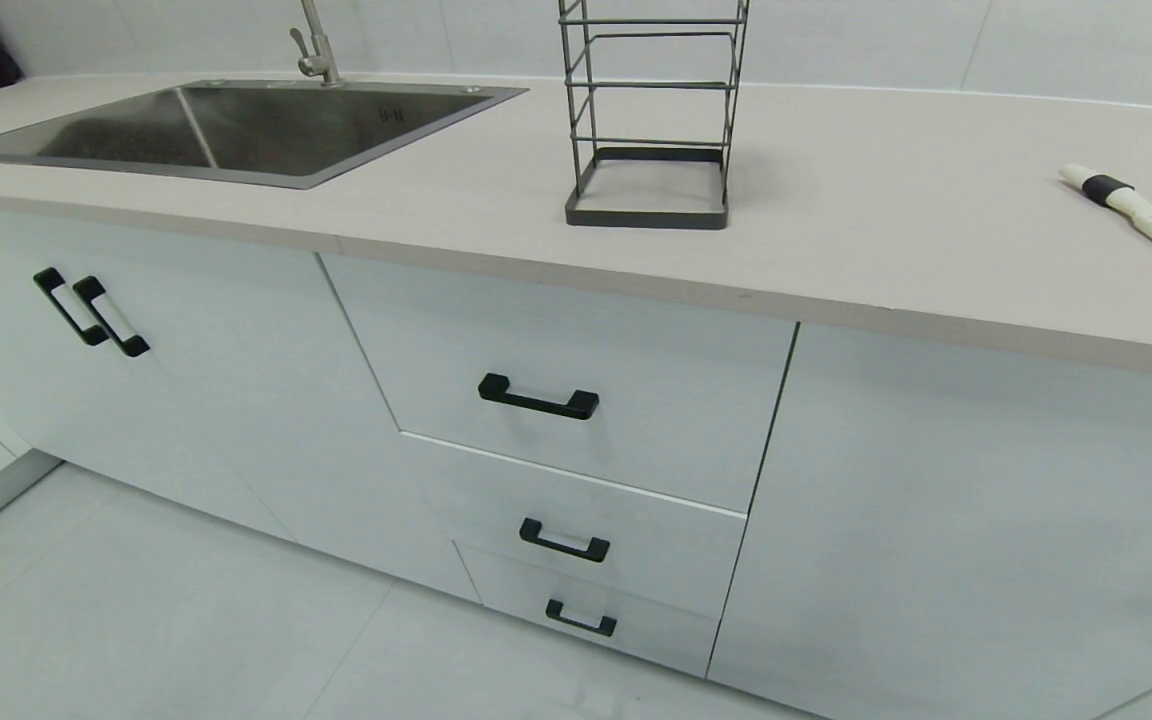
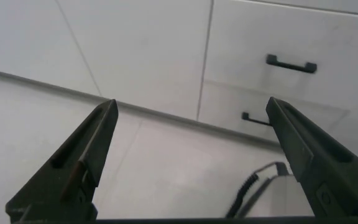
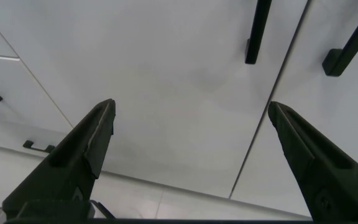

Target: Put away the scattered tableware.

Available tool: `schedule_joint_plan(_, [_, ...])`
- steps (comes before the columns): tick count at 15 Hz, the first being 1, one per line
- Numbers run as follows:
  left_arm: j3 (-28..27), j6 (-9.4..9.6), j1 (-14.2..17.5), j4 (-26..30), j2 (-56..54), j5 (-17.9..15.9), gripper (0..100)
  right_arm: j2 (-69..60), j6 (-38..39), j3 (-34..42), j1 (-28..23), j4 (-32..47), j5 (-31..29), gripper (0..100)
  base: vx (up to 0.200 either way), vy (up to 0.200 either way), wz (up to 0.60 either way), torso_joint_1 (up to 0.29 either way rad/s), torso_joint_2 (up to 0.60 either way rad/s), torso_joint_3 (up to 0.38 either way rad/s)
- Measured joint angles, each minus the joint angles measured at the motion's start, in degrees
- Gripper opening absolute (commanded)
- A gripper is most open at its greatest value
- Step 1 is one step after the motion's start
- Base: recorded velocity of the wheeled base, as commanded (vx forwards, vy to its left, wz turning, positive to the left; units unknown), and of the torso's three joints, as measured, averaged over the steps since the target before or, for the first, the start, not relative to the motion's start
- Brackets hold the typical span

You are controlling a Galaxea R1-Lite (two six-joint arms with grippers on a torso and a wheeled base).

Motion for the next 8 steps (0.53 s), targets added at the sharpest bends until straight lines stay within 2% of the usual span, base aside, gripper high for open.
schedule_joint_plan(1, [0.0,-0.37,0.16,0.0,-0.61,-0.04,100,0.0,-0.06,0.0,0.0,0.02,0.02,100,0.0,0.0,-0.6,0.002,0.0,0.012])
schedule_joint_plan(4, [0.0,-1.11,0.28,0.0,-1.3,-0.04,100,0.0,0.0,-0.02,0.0,0.05,0.02,100,0.0,0.0,0.0,0.0,0.0,0.0])
schedule_joint_plan(8, [0.0,-1.21,0.3,-0.09,-1.49,-0.04,100,0.0,-0.05,-0.02,0.0,0.05,0.04,100,0.0,0.0,0.0,0.0,0.0,0.0])
